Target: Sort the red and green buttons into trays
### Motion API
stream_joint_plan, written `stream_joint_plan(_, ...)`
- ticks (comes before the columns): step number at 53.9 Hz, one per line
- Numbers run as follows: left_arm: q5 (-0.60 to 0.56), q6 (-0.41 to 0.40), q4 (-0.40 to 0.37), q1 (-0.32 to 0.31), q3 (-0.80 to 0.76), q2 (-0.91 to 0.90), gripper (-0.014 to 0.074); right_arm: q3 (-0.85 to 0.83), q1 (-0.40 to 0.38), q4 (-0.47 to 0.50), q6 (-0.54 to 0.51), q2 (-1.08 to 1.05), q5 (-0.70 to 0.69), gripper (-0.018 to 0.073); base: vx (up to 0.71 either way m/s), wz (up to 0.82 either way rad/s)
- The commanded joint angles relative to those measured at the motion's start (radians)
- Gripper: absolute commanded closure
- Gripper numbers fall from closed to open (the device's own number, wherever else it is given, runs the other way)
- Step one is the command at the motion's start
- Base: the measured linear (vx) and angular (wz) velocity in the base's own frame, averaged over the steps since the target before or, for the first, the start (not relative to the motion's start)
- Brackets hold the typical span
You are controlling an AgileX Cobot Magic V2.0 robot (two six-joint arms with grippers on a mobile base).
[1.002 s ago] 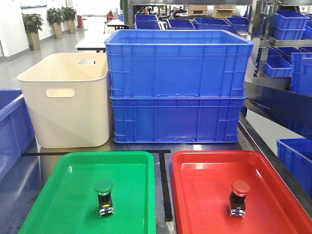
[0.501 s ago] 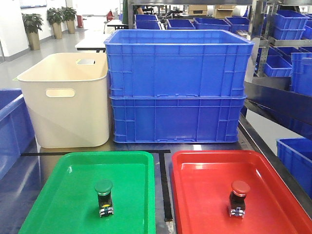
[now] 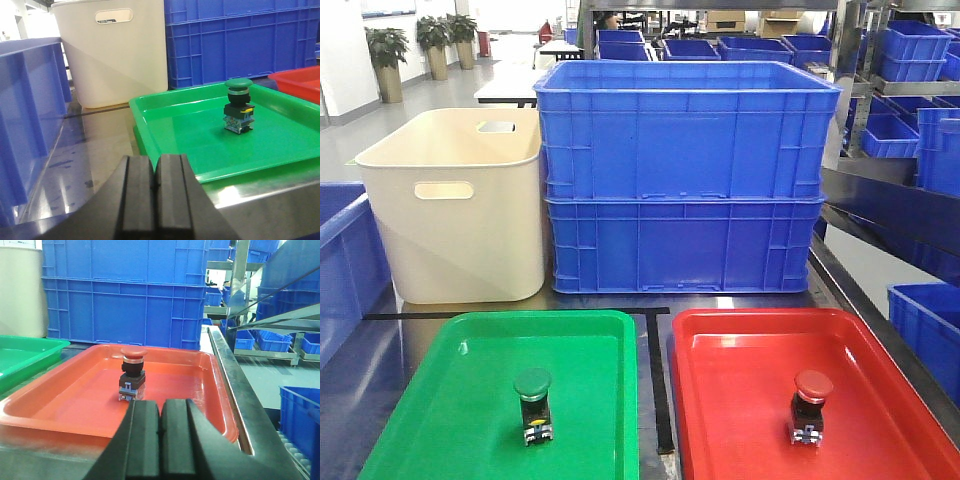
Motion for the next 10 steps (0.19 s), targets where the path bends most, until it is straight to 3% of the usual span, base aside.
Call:
stream_joint_plan(1, -0.08, -0.007, -0.002, 0.001, 0.004, -0.014, 0.0596, 0.006, -0.003, -0.01, -0.009, -0.011, -0.089, 0.0573, 0.0, 0.0)
stream_joint_plan(10, -0.08, -0.007, -0.002, 0.001, 0.004, -0.014, 0.0596, 0.006, -0.003, -0.01, -0.009, -0.011, -0.089, 0.0573, 0.0, 0.0)
